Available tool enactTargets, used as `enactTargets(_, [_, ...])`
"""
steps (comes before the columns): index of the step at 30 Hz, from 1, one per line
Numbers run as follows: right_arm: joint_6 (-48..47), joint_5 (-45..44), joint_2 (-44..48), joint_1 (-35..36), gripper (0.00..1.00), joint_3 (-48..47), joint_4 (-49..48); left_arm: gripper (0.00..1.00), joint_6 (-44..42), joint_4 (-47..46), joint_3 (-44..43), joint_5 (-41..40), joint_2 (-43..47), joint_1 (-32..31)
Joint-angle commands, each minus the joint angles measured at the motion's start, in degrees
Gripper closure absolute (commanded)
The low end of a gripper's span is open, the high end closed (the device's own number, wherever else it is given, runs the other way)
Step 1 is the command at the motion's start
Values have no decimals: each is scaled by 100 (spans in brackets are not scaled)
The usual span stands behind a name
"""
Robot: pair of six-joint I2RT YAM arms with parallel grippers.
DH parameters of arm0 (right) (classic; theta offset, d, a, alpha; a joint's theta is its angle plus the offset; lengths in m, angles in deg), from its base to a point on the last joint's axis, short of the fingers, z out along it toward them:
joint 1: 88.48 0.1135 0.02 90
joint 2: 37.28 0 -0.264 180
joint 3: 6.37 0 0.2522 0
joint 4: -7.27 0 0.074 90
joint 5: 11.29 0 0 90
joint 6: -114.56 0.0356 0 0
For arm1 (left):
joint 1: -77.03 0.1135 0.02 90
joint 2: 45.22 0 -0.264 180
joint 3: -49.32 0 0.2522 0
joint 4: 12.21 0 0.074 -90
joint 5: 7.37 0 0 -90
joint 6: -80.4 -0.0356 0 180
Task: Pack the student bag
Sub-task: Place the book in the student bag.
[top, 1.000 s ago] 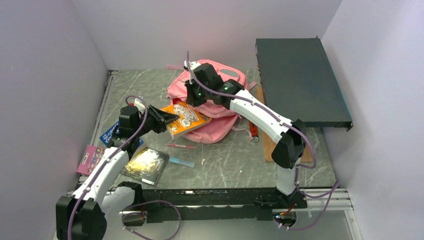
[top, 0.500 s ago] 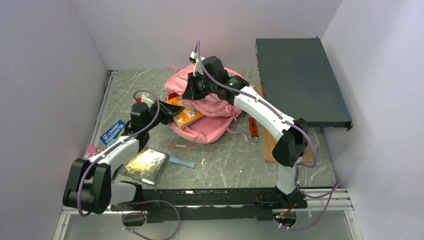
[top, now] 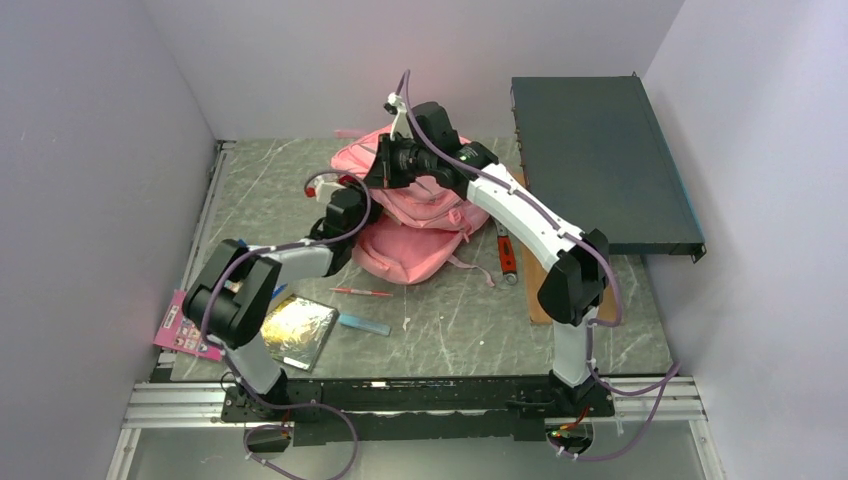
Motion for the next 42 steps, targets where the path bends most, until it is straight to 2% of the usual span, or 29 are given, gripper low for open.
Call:
enactTargets(1, [432, 677, 149, -28, 100, -711, -970, 100, 327, -1079, -808, -479, -725, -250])
enactTargets(3, [490, 815, 89, -122, 100, -767, -968, 100, 597, -1032, -1049, -362, -1083, -271])
enactTargets(7, [679, 1171, 35, -298, 100, -695, -1179, 100, 737, -1661, -1467, 231, -1753, -270])
enactTargets(9, [630, 1179, 26, -362, 100, -687, -1129, 100, 922, -1372, -1673, 411, -1901, -288])
enactTargets(14, [637, 1411, -58, -467, 100, -648, -1144, 100, 1176, -391, -2201, 254, -2255, -274])
enactTargets(16, [624, 1470, -88, -470, 100, -676, -1134, 96, 1304, -3, -2428, 257, -2391, -264])
enactTargets(18, [570, 1474, -86, -481, 100, -699, -1075, 80, 1444, 456, -2570, 285, -2414, -264])
enactTargets(25, [203, 1065, 312, -562, 100, -234, -874, 9, 1104, 1246, -2122, 459, -1736, -207])
enactTargets(27, [197, 1002, 469, -573, 100, -5, -963, 4, 989, 1388, -1933, 581, -1502, -174])
enactTargets(29, [199, 984, 563, -582, 100, 129, -1031, 7, 857, 1489, -1767, 698, -1299, -154])
enactTargets(34, [211, 955, 694, -582, 100, 257, -1073, 27, 662, 2113, -1329, 681, -705, -158])
enactTargets(36, [272, 992, 747, -580, 100, 315, -1160, 39, 606, 1873, -1166, 718, -659, -154])
enactTargets(39, [408, 1033, 874, -582, 100, 490, -1352, 60, 457, 1676, -1285, 829, -836, -137])
enactTargets(41, [459, 1100, 932, -578, 100, 549, -1407, 84, 251, 1541, -1461, 1056, -975, -124])
enactTargets(42, [456, 1115, 945, -574, 100, 556, -1398, 92, 154, 1387, -1527, 1196, -1037, -123])
